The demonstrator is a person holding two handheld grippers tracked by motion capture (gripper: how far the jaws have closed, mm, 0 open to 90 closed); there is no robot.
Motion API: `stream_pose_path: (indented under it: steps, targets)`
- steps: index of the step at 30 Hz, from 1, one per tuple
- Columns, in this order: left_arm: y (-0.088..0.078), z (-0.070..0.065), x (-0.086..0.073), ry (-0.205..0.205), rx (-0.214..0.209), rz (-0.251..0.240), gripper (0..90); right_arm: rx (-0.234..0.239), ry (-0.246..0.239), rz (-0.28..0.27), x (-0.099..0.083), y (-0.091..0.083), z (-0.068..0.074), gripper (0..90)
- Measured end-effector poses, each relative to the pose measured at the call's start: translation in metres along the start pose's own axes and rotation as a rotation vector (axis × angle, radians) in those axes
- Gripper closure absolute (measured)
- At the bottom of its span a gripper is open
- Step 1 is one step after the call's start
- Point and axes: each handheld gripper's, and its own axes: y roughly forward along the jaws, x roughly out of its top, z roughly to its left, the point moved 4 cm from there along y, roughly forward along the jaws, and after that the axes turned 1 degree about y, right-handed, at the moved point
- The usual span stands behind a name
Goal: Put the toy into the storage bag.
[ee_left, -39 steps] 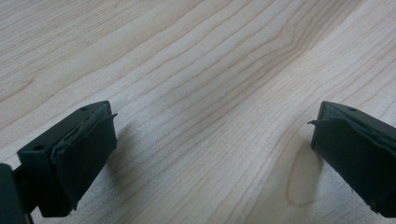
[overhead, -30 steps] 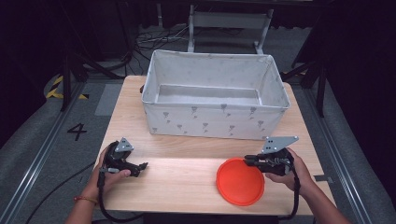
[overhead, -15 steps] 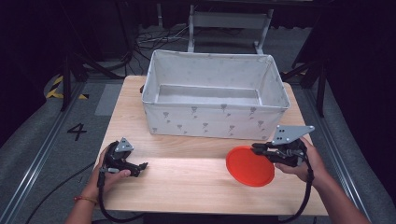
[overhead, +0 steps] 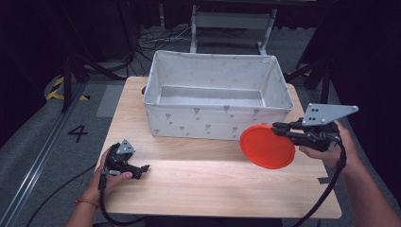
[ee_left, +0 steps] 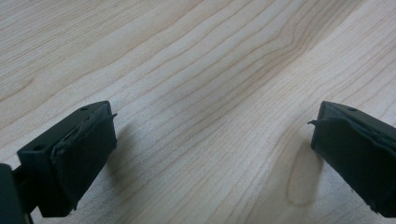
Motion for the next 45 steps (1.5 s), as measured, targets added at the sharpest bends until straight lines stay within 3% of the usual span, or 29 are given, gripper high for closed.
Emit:
stream_pose_path:
  steps: [9, 24, 38, 45]
  targets:
    - [0.0, 0.0, 0.0, -0.001, 0.0, 0.0, 0.4, -0.029, -0.037, -0.017, 0.027, -0.01, -0.011, 82.6]
    - [0.0, 0.0, 0.0, 0.001, -0.002, 0.001, 0.4, -0.054, -0.046, -0.042, 0.063, -0.009, -0.035, 82.6]
    - [0.0, 0.0, 0.0, -0.001, -0.006, 0.001, 0.3, -0.084, -0.023, -0.045, 0.091, -0.001, -0.069, 82.6]
    - [0.0, 0.0, 0.0, 0.001, -0.007, 0.0, 0.2, -0.097, -0.046, -0.021, 0.109, 0.009, -0.081, 82.6]
